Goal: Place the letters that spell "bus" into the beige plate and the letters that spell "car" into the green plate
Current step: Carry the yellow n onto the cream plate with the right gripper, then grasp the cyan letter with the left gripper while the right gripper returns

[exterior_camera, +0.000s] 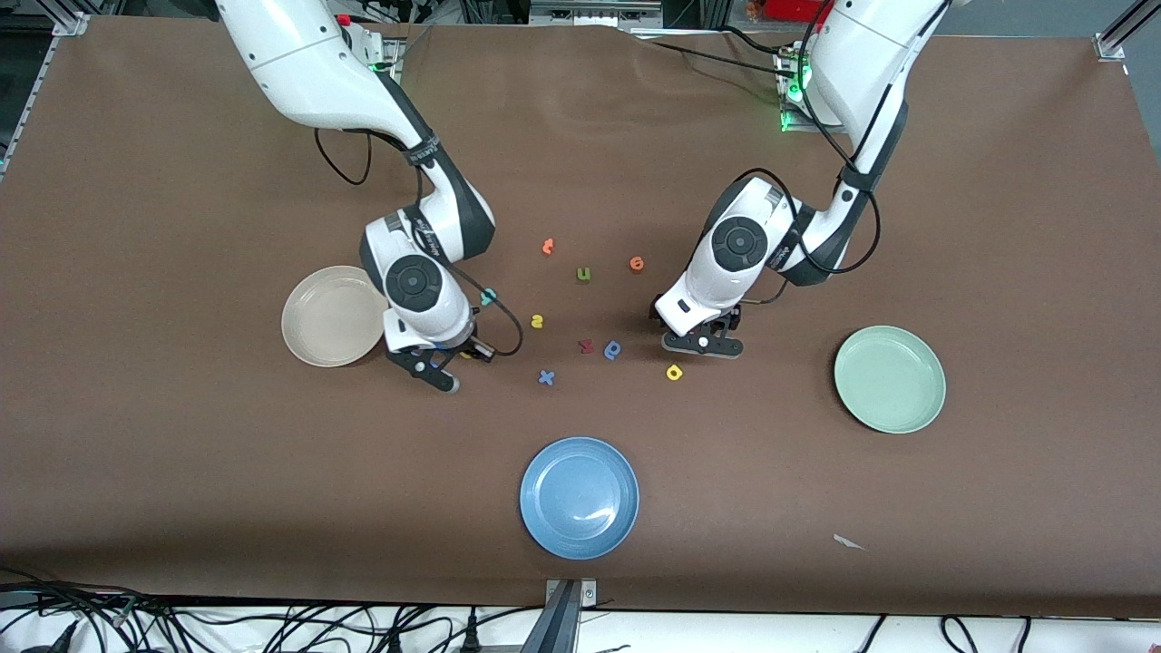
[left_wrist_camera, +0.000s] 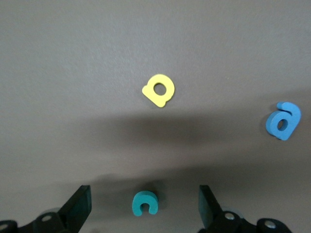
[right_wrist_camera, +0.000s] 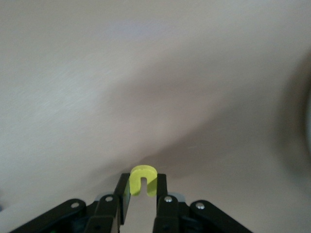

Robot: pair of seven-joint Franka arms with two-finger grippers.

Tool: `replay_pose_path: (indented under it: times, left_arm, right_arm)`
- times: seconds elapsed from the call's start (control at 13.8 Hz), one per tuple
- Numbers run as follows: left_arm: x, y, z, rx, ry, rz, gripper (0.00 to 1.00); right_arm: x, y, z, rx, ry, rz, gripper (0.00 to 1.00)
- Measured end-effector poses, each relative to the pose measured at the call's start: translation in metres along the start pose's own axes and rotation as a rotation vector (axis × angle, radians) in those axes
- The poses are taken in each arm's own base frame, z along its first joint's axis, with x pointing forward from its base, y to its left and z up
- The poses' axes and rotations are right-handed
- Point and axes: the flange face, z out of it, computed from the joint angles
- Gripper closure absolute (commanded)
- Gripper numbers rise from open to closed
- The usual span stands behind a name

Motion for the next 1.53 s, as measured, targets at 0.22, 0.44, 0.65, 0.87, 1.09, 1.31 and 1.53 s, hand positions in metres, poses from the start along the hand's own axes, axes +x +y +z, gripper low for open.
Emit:
replay_pose_path:
  times: [0.22, 0.44, 0.65, 0.87, 1.09, 1.31, 1.53]
  left_arm:
    - [-0.009, 0.004, 0.011, 0.009, -0.021, -0.02, 0.13]
    - [-0.014, 0.005, 0.016, 0.015, -0.032, -0.028, 0.23]
    - [-0.017, 0.008, 0.017, 0.016, -0.033, -0.041, 0.32]
    - [-0.02, 0.013, 0.019, 0.018, -0.037, -0.041, 0.4]
    - [-0.021, 0.012, 0.021, 0.02, -0.04, -0.042, 0.43]
    - [-0.02, 0.01, 0.021, 0.022, -0.04, -0.045, 0.51]
    - [-0.02, 0.01, 0.021, 0.022, -0.04, -0.046, 0.59]
  right_arm:
    - [0.037, 0.05, -0.025, -0.122, -0.043, -0.052, 0.84]
    - [0.061, 0.103, -0.012, -0.192, -0.08, -0.072, 0.84]
    - [0.072, 0.142, 0.013, -0.234, -0.107, -0.081, 0.0]
    - [0.072, 0.151, 0.017, -0.241, -0.113, -0.079, 0.0]
    - [0.06, 0.132, -0.008, -0.191, -0.097, -0.089, 0.0]
    - [0.016, 0.084, -0.017, -0.092, -0.107, -0.029, 0.03]
    - [-0.034, 0.037, -0.014, -0.028, -0.077, 0.082, 0.05]
